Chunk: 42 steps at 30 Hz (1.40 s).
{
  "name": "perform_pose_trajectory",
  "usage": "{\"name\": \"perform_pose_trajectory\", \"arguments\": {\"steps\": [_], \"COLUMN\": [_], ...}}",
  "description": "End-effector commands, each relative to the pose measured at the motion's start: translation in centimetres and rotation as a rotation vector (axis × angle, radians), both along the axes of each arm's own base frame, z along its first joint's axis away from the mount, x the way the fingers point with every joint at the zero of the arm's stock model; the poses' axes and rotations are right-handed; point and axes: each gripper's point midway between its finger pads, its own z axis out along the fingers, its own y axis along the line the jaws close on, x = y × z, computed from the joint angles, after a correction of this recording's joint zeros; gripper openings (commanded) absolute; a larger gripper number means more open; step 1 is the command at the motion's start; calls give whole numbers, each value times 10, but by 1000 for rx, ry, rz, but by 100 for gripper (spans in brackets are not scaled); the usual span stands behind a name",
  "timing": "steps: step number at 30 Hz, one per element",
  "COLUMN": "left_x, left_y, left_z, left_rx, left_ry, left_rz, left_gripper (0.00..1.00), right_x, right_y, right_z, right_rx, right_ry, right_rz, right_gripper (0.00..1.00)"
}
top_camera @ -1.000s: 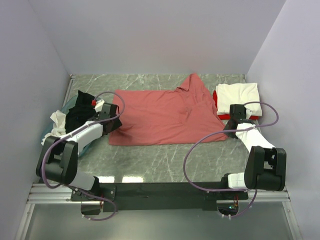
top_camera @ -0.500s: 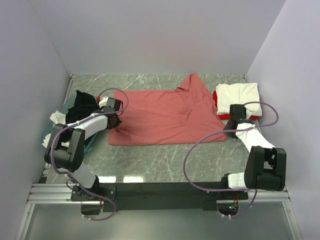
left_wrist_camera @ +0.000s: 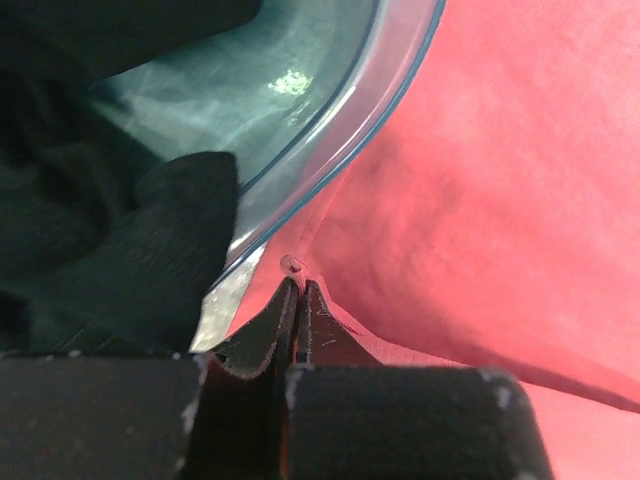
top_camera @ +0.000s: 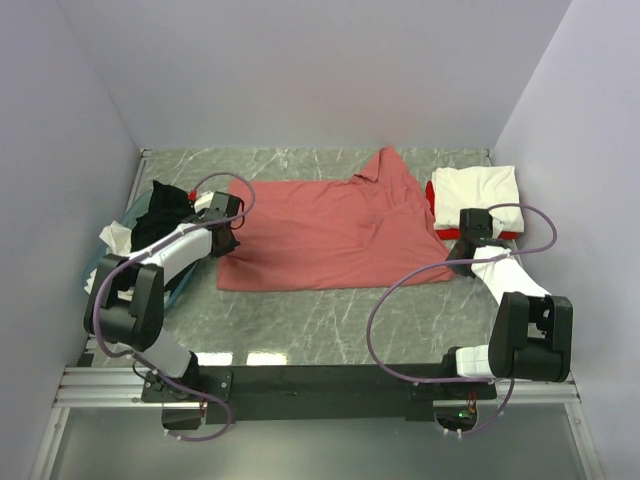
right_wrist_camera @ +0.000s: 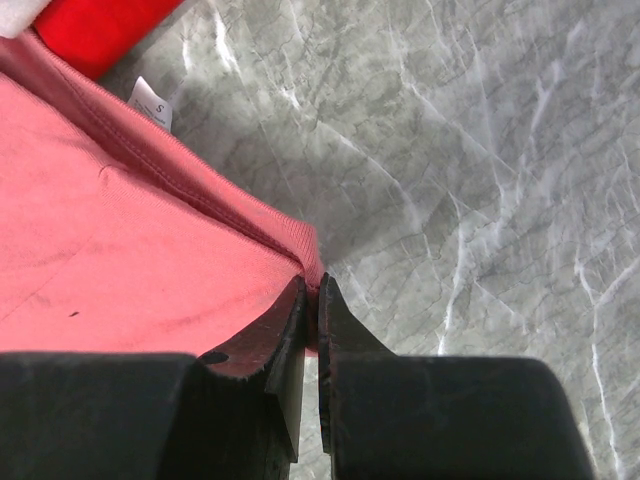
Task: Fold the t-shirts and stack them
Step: Fold the tshirt
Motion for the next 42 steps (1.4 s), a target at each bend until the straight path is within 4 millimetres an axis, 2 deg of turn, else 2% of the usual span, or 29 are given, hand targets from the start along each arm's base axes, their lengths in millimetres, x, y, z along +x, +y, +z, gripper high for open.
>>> {"name": "perform_pose_trajectory", "arguments": {"steps": [1,5,8,12,13,15,16,18,20,21,22,25,27,28,31,34,39,42], "left_x": [-2,-6,-7,3,5,14,17,27,30,34,36,45,46,47,41,36,24,16], "left_y": [12,16,18,19,19,21,21,20,20,21,21,20,17,14,3,-15,-46,-73], "left_z": [27,39,39,39,31,32,22,22,13,16,16,34,44,55,61,56,35,25], "left_rx": [44,49,61,85,99,126,144,156,170,181,188,187,182,174,155,119,48,11], "left_ry": [-34,-57,-42,-33,-10,0,31,35,66,62,67,17,-20,-57,-91,-95,-65,-55], "left_rz": [32,49,51,54,52,52,52,42,37,41,43,50,42,39,12,-37,-121,-184], "left_gripper": [1,1,1,2,2,2,3,5,20,34,41,60,70,71,73,74,74,73], "right_x": [0,0,0,0,-1,-1,-1,-1,-1,-1,0,0,0,0,0,0,0,0], "right_y": [-7,-7,-6,-6,-6,-6,-6,-6,-5,-5,-5,-5,-5,-5,-4,-5,-4,-4], "right_z": [3,3,2,3,2,2,1,1,1,1,2,1,1,1,0,0,-1,0], "right_rx": [-22,-21,-18,-18,-19,-18,-16,-16,-15,-15,-15,-13,-11,-12,-11,-11,-9,-9], "right_ry": [-6,-8,-4,-7,-3,-5,-2,-4,-2,0,-4,-2,-1,1,2,4,2,2], "right_rz": [-16,-16,-13,-14,-11,-12,-11,-11,-10,-9,-10,-6,-7,-6,-5,-7,-5,-7], "right_gripper": [2,2,2,2,2,2,2,2,2,2,2,2,2,2,2,2,1,1]}}
